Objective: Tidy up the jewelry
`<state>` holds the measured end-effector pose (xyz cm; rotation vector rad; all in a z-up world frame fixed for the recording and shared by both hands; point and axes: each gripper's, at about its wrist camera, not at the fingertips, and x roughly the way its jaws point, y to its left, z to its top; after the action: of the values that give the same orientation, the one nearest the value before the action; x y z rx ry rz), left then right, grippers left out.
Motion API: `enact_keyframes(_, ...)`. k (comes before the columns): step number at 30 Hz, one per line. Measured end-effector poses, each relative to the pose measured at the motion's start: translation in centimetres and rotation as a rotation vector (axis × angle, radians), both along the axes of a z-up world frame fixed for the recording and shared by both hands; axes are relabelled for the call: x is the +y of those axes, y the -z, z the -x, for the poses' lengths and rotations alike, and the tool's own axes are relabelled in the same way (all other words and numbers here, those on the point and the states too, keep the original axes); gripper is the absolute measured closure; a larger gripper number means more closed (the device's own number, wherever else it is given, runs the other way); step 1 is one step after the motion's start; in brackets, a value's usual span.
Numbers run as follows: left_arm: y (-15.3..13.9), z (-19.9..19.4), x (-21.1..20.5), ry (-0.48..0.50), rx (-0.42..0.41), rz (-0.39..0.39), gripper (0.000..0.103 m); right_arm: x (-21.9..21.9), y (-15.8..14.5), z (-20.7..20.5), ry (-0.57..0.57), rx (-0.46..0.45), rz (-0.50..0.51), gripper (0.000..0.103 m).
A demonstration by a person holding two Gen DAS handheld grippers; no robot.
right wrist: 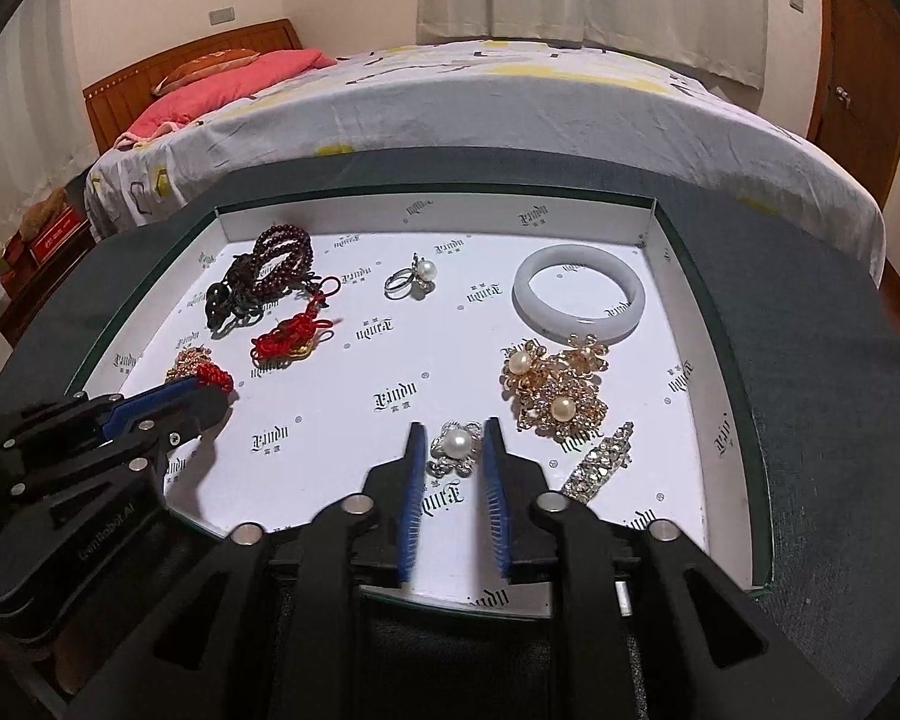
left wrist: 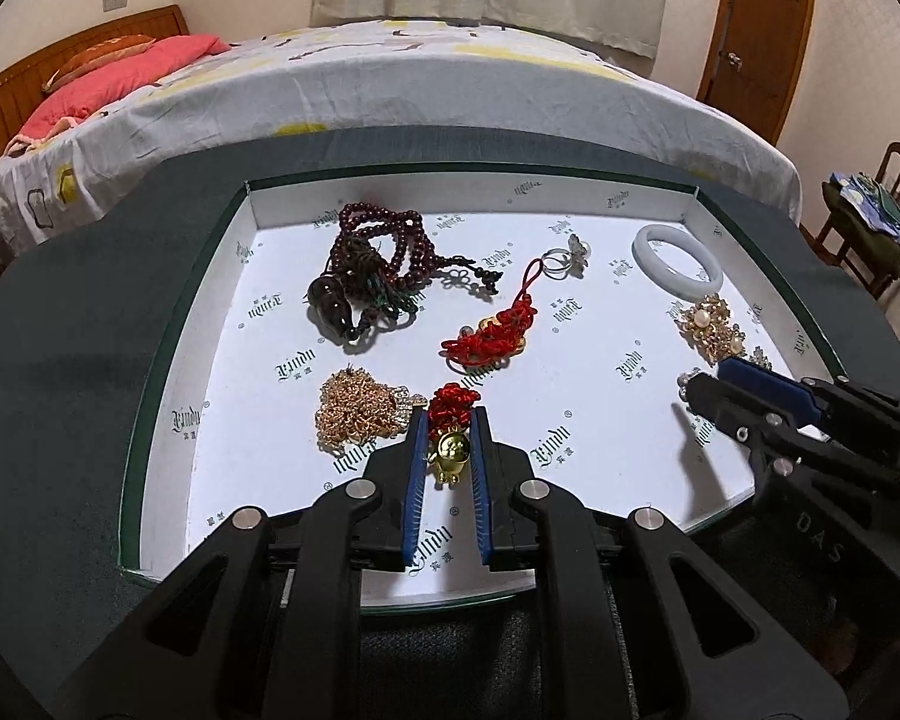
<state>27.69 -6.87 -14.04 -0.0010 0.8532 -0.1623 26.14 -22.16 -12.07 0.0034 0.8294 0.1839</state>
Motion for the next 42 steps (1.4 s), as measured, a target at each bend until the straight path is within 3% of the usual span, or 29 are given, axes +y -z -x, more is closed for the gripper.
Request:
enact_keyframes(1,0.0,0.0,0.0,0.001,0.001,0.001,0.084,0.0,-0.1,0.1,0.001,-0.005,-0.002,0.063)
enact_keyframes(6,-0.1,0.3,0.0,-0.008,-0.007,-0.012,0.056,0.0,-0.3,0.5,0.006,-0.01,-0.011,0.061)
enact_keyframes(8,-0.3,0.5,0.0,-0.013,-0.011,-0.015,0.047,0.0,-0.8,0.9,0.013,-0.024,-0.013,0.052)
enact_keyframes(17,-2.6,3.2,0.1,-0.036,-0.055,-0.029,0.024,-1.1,-3.1,4.1,0.062,-0.08,-0.024,0.033)
enact_keyframes(23,-4.9,6.4,0.4,-0.057,-0.098,-0.055,0.014,-1.7,-5.1,7.5,0.099,-0.111,-0.026,0.027)
enact_keyframes(42,-13.4,17.9,2.2,-0.12,-0.284,-0.064,0.006,-1.0,-12.7,17.4,0.094,-0.279,-0.002,0.02)
